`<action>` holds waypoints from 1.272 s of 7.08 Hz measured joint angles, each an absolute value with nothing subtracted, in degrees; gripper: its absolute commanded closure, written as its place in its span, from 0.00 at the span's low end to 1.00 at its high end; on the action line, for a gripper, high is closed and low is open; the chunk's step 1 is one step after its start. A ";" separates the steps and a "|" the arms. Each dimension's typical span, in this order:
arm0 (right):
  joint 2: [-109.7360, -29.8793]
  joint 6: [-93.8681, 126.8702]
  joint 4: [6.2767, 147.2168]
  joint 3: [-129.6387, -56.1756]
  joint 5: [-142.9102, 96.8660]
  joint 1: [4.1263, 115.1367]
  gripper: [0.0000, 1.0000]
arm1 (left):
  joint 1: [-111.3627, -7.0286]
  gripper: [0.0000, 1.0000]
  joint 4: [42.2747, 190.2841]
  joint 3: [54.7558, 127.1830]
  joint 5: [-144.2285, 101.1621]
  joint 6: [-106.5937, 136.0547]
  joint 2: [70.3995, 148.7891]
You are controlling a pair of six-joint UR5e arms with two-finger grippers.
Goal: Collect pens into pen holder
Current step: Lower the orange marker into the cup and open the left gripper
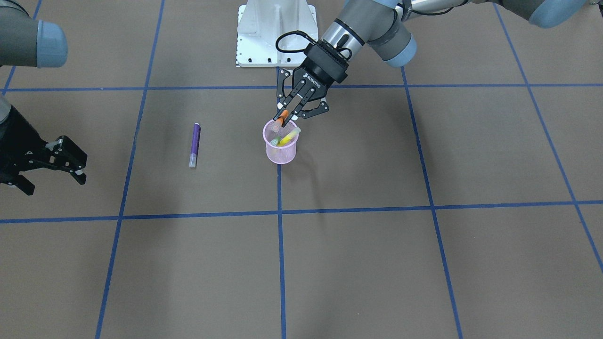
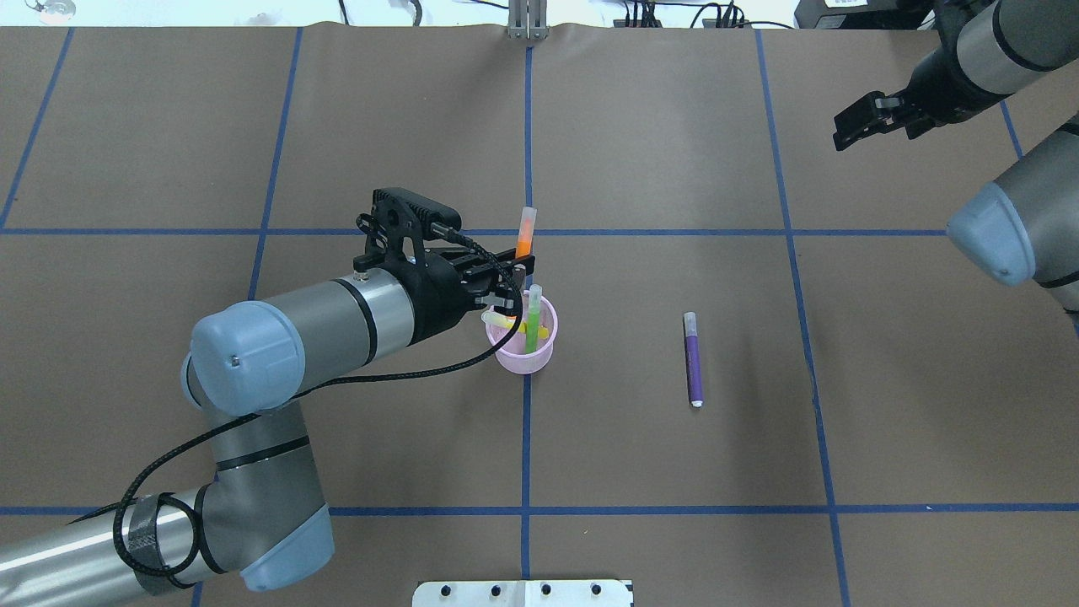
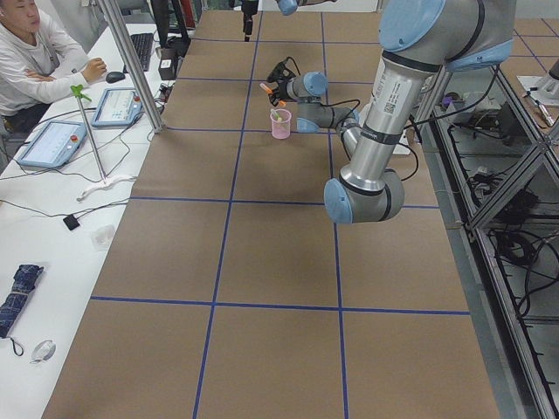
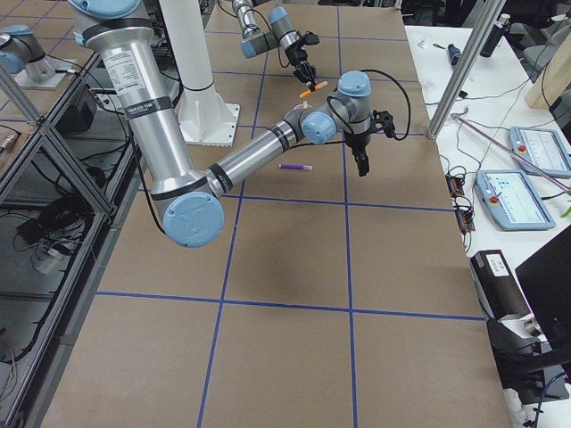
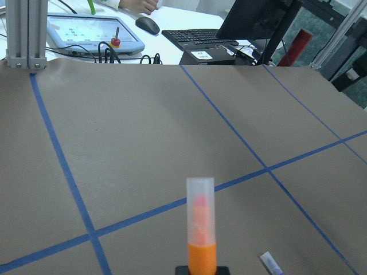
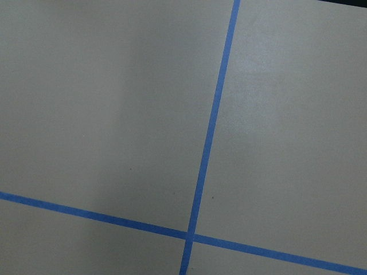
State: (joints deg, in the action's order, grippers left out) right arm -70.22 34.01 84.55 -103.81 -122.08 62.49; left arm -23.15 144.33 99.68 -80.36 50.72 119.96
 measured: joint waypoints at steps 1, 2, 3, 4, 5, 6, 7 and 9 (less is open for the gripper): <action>-70.23 34.01 84.55 -103.81 -122.08 62.49 0.00 | -22.52 1.00 145.88 99.25 -79.27 46.97 120.24; -70.22 34.01 84.55 -103.78 -122.08 62.49 0.00 | -22.26 1.00 146.67 98.90 -78.85 43.78 120.44; -70.23 34.01 84.55 -103.74 -122.08 62.49 0.00 | -22.19 1.00 147.02 98.32 -78.66 40.74 120.75; -70.22 34.01 84.55 -103.73 -122.08 62.49 0.00 | -22.17 1.00 147.38 97.38 -78.61 38.40 120.97; -70.22 34.01 84.55 -103.71 -122.06 62.49 0.00 | -22.15 0.91 147.92 96.28 -78.49 37.26 121.06; -70.22 34.01 84.55 -103.71 -122.03 62.49 0.00 | -22.15 0.70 148.48 95.26 -78.29 36.60 121.09; -70.22 34.01 84.55 -103.71 -122.00 62.49 0.00 | -22.15 0.31 148.81 94.66 -78.19 36.26 121.18; -70.22 34.01 84.55 -103.71 -121.99 62.49 0.00 | -22.09 0.09 149.03 94.29 -78.08 36.14 121.52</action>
